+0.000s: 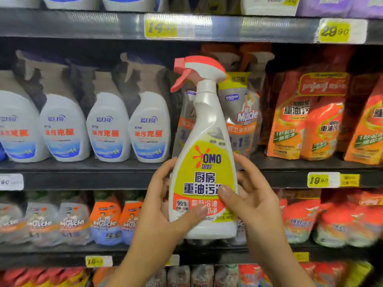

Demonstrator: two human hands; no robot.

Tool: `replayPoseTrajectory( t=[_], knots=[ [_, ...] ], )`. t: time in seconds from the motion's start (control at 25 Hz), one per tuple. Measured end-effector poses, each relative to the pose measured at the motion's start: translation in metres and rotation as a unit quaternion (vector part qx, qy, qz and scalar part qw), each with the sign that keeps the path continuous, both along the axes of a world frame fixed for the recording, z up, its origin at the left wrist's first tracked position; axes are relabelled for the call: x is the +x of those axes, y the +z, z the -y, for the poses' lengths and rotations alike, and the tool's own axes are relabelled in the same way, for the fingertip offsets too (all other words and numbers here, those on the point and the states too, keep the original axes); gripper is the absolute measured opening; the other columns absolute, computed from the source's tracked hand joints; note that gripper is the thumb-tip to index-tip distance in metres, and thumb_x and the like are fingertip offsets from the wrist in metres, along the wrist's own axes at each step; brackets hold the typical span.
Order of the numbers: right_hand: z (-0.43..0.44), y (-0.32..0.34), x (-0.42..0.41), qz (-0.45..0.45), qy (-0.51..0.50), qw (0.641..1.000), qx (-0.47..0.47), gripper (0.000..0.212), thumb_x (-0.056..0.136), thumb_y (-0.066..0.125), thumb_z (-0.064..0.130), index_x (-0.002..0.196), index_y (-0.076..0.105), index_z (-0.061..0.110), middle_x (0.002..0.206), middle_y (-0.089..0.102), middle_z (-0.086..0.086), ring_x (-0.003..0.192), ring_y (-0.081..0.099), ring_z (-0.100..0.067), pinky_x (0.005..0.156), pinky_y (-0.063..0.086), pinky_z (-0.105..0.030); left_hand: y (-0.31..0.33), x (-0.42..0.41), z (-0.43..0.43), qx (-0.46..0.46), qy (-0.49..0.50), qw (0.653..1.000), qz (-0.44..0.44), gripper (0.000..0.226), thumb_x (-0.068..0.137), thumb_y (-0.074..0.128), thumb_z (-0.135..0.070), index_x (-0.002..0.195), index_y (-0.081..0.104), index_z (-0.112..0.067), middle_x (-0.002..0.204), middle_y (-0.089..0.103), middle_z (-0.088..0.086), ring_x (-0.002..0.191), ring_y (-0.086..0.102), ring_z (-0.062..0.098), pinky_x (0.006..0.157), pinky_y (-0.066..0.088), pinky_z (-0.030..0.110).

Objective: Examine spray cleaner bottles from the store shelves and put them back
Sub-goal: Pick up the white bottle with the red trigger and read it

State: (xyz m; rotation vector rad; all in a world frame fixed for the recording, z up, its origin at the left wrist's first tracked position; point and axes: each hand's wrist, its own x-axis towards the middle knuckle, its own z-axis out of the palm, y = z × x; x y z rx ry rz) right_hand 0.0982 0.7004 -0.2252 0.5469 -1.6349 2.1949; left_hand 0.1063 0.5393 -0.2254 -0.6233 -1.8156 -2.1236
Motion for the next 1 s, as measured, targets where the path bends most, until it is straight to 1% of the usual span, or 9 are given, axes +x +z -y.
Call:
replayPoseTrajectory(
  t=[0.08, 0.16, 0.24, 0.36, 0.48, 0.6, 0.68, 0.84, 1.0],
  knots=[
    [-0.004, 0.013, -0.001, -0.004, 0.013, 1.000, 0.014, 0.058, 0.070, 0.077, 0.029, 0.124, 0.057, 0.026, 0.108, 0.072, -0.003, 0.100, 0.070, -0.020, 0.076, 0.057, -0.028, -0.011, 0.004, -0.005, 0.028, -0.011, 0.999, 0.018, 0.074, 0.052, 0.085, -0.017, 0.117, 0.058, -0.040, 0.107, 0.071, -0.004, 0.091, 0.072, 0.019, 0.067, 0.058, 0.024],
    [-0.007, 0.033, -0.005, -0.017, 0.012, 0.999, 0.025, 0.061, 0.070, 0.077, 0.029, 0.127, 0.054, 0.022, 0.103, 0.073, 0.000, 0.094, 0.070, -0.016, 0.073, 0.056, -0.024, -0.023, 0.009, -0.009, 0.021, -0.014, 0.999, 0.037, 0.080, 0.050, 0.091, -0.007, 0.117, 0.059, -0.036, 0.103, 0.071, -0.004, 0.087, 0.073, 0.019, 0.065, 0.058, 0.024],
    [-0.010, 0.055, -0.012, -0.022, 0.002, 0.999, 0.040, 0.055, 0.076, 0.071, 0.027, 0.127, 0.054, 0.013, 0.093, 0.074, 0.001, 0.084, 0.070, -0.013, 0.067, 0.054, -0.023, -0.033, 0.014, -0.013, 0.002, -0.031, 0.998, 0.059, 0.086, 0.051, 0.090, -0.001, 0.123, 0.054, -0.030, 0.100, 0.074, -0.008, 0.085, 0.073, 0.016, 0.065, 0.057, 0.022],
    [-0.009, 0.081, -0.021, 0.012, 0.016, 0.999, 0.034, 0.031, 0.078, 0.071, 0.033, 0.097, 0.066, 0.009, 0.082, 0.071, -0.011, 0.070, 0.068, -0.021, 0.062, 0.054, -0.031, -0.046, 0.018, -0.016, -0.024, -0.061, 0.995, 0.077, 0.077, 0.053, 0.083, -0.008, 0.122, 0.052, -0.024, 0.100, 0.074, -0.014, 0.086, 0.072, 0.010, 0.066, 0.056, 0.017],
    [-0.005, 0.090, -0.023, 0.030, 0.054, 0.997, 0.038, 0.036, 0.079, 0.064, 0.038, 0.095, 0.066, 0.006, 0.077, 0.069, -0.012, 0.061, 0.067, -0.020, 0.055, 0.054, -0.028, -0.054, 0.017, -0.016, -0.025, -0.079, 0.993, 0.081, 0.078, 0.055, 0.090, -0.017, 0.122, 0.050, -0.022, 0.105, 0.072, -0.014, 0.091, 0.071, 0.010, 0.070, 0.056, 0.019],
    [-0.001, 0.084, -0.018, -0.009, 0.108, 0.993, 0.055, 0.017, 0.078, 0.075, 0.026, 0.090, 0.070, 0.013, 0.078, 0.071, -0.008, 0.064, 0.070, -0.019, 0.057, 0.055, -0.025, -0.064, 0.010, -0.014, -0.011, -0.108, 0.988, 0.108, 0.083, 0.053, 0.088, -0.003, 0.123, 0.048, -0.022, 0.106, 0.072, -0.011, 0.092, 0.071, 0.012, 0.069, 0.057, 0.022],
    [0.000, 0.077, -0.012, -0.046, 0.132, 0.989, 0.057, 0.027, 0.069, 0.075, 0.031, 0.091, 0.072, 0.015, 0.082, 0.073, -0.003, 0.070, 0.071, -0.015, 0.060, 0.055, -0.022, -0.072, 0.005, -0.012, -0.014, -0.111, 0.987, 0.115, 0.081, 0.053, 0.084, 0.006, 0.120, 0.051, -0.026, 0.104, 0.073, -0.010, 0.091, 0.071, 0.012, 0.068, 0.057, 0.021],
    [0.001, 0.068, -0.004, -0.111, 0.140, 0.979, 0.097, 0.044, 0.068, 0.074, 0.041, 0.102, 0.068, 0.014, 0.091, 0.074, 0.002, 0.082, 0.068, -0.013, 0.073, 0.054, -0.024, -0.078, -0.011, -0.002, -0.049, -0.083, 0.991, 0.089, 0.070, 0.054, 0.084, 0.001, 0.113, 0.061, -0.029, 0.104, 0.073, -0.007, 0.093, 0.071, 0.011, 0.071, 0.055, 0.019],
    [0.001, 0.068, 0.001, -0.129, 0.133, 0.976, 0.116, 0.046, 0.066, 0.078, 0.046, 0.100, 0.071, 0.018, 0.089, 0.074, 0.004, 0.083, 0.068, -0.010, 0.073, 0.053, -0.022, -0.066, -0.025, 0.005, -0.067, -0.064, 0.994, 0.062, 0.072, 0.055, 0.084, -0.003, 0.119, 0.056, -0.019, 0.110, 0.072, -0.007, 0.098, 0.069, 0.013, 0.076, 0.054, 0.020]
  ],
)
